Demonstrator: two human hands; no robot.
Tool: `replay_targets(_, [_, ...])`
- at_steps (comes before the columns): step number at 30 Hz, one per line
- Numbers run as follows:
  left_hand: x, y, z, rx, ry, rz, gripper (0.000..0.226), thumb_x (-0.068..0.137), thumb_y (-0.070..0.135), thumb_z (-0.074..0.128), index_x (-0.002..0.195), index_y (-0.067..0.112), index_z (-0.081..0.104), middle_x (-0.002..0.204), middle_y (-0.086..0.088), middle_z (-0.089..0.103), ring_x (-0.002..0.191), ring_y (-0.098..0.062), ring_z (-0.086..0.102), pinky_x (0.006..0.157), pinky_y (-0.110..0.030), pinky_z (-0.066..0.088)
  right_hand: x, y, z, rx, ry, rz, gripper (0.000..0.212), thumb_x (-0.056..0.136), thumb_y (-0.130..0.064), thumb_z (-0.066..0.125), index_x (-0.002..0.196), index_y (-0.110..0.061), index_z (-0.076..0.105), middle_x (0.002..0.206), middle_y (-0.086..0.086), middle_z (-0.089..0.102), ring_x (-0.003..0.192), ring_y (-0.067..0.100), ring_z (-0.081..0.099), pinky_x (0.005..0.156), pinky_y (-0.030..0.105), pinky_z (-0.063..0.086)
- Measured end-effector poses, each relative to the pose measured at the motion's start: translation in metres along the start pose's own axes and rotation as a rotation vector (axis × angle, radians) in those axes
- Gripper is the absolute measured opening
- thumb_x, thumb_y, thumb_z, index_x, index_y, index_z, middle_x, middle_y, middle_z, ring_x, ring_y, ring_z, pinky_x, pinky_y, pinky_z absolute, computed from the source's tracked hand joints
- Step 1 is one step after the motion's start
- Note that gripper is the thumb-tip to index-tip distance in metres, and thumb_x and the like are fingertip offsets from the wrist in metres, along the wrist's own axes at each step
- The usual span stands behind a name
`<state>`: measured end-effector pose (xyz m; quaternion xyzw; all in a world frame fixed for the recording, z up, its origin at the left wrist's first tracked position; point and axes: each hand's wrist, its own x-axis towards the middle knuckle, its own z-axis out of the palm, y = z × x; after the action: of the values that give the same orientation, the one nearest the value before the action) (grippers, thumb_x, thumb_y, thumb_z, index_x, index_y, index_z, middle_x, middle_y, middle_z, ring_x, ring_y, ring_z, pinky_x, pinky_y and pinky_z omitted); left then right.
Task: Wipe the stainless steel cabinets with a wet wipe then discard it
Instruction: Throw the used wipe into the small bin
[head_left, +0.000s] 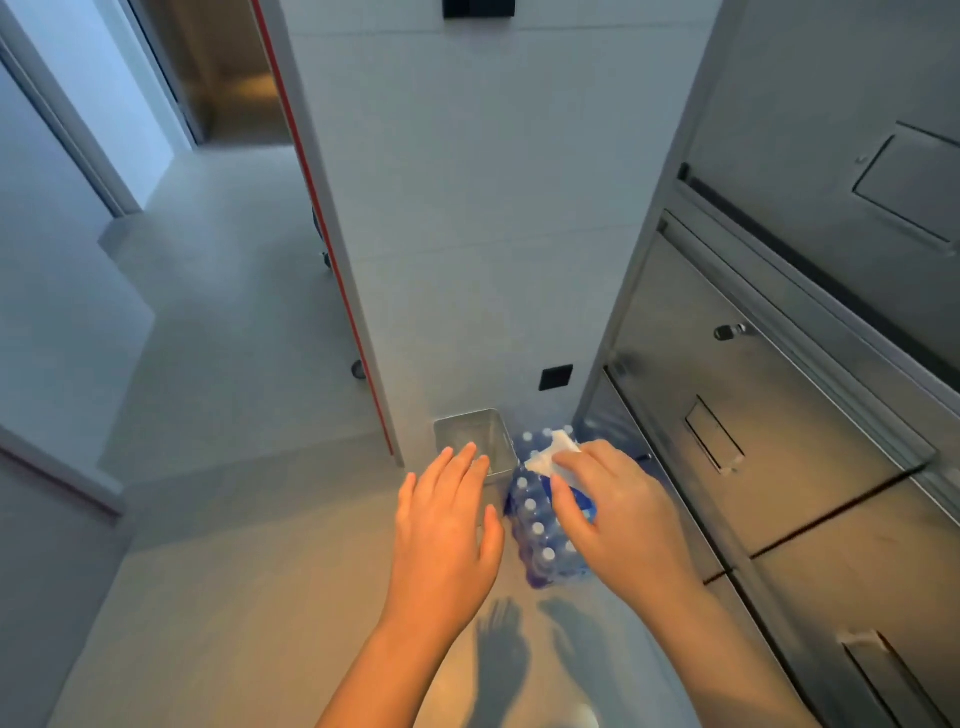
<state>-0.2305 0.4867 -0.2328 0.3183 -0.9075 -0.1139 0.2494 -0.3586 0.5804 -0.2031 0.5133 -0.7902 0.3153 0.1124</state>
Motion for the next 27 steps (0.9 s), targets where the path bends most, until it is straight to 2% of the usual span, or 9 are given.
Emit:
replay_targets(4, [0.039,-0.001,0.027,0.017,0.007,-0.033,0.051,0.059,0.003,0.082,0.108,0.004,0.067,0.117,-0.011,0.064,0.109,-0.032,0.061,0.086,-0.057,0.043,0.039,0.035,0.020,0.037,-0.045,0.006,0.015,0.078,-0.015,0.059,0.082,-0.006,0.069,0.075,0.005,0.063,0.063,0.024,0.060,0.051,0.032,0.051])
replay_targets(9, [0.102,0.001,0.051,0.051,0.056,-0.109,0.040,0.070,0.006,0.070,0.110,0.003,0.065,0.119,-0.012,0.063,0.112,-0.034,0.059,0.089,-0.056,0.042,0.102,0.082,0.040,0.107,-0.077,-0.072,0.018,0.082,-0.017,0.057,0.087,-0.004,0.069,0.078,0.006,0.063,0.063,0.025,0.060,0.056,0.029,0.048])
replay_targets(12, [0.136,-0.004,0.068,0.101,0.073,-0.122,0.043,0.066,0.004,0.072,0.109,0.003,0.066,0.119,-0.013,0.063,0.112,-0.034,0.059,0.089,-0.058,0.042,0.139,0.111,0.056,0.131,-0.078,-0.137,0.028,0.085,-0.023,0.048,0.087,-0.004,0.069,0.077,0.006,0.062,0.061,0.025,0.059,0.055,0.030,0.048])
replay_targets(14, [0.156,-0.013,0.080,0.126,0.080,-0.135,0.042,0.067,0.004,0.070,0.109,0.003,0.066,0.120,-0.013,0.062,0.113,-0.034,0.058,0.090,-0.058,0.042,0.160,0.125,0.073,0.130,-0.078,-0.161,0.021,0.083,-0.018,0.054,0.087,-0.004,0.069,0.076,0.006,0.063,0.060,0.025,0.059,0.054,0.030,0.048])
replay_targets(16, [0.172,-0.024,0.091,0.138,0.077,-0.163,0.036,0.074,0.009,0.059,0.110,0.004,0.065,0.121,-0.012,0.062,0.115,-0.033,0.057,0.091,-0.057,0.042,0.177,0.135,0.092,0.118,-0.084,-0.175,0.018,0.079,-0.016,0.057,0.085,-0.004,0.070,0.074,0.007,0.063,0.058,0.024,0.059,0.052,0.031,0.050])
replay_targets(19, [0.194,-0.042,0.109,0.136,0.056,-0.208,0.044,0.079,0.019,0.039,0.111,0.004,0.065,0.124,-0.012,0.061,0.117,-0.032,0.055,0.093,-0.055,0.041,0.193,0.148,0.124,0.110,-0.096,-0.206,0.025,0.082,-0.020,0.050,0.083,-0.004,0.070,0.070,0.006,0.061,0.055,0.022,0.057,0.048,0.028,0.048])
replay_targets(22, [0.215,-0.064,0.135,0.130,0.054,-0.220,0.045,0.079,0.018,0.039,0.113,0.003,0.064,0.126,-0.012,0.059,0.118,-0.032,0.054,0.095,-0.054,0.040,0.205,0.161,0.160,0.118,-0.104,-0.230,0.031,0.084,-0.022,0.045,0.083,-0.004,0.069,0.070,0.006,0.059,0.054,0.020,0.055,0.047,0.027,0.045])
replay_targets(27, [0.232,-0.106,0.190,0.106,0.058,-0.221,0.041,0.074,0.010,0.055,0.114,0.002,0.063,0.125,-0.014,0.059,0.117,-0.034,0.055,0.094,-0.055,0.039,0.217,0.180,0.225,0.035,-0.159,-0.185,0.016,0.075,-0.016,0.059,0.078,-0.004,0.070,0.067,0.007,0.060,0.054,0.024,0.058,0.049,0.026,0.047])
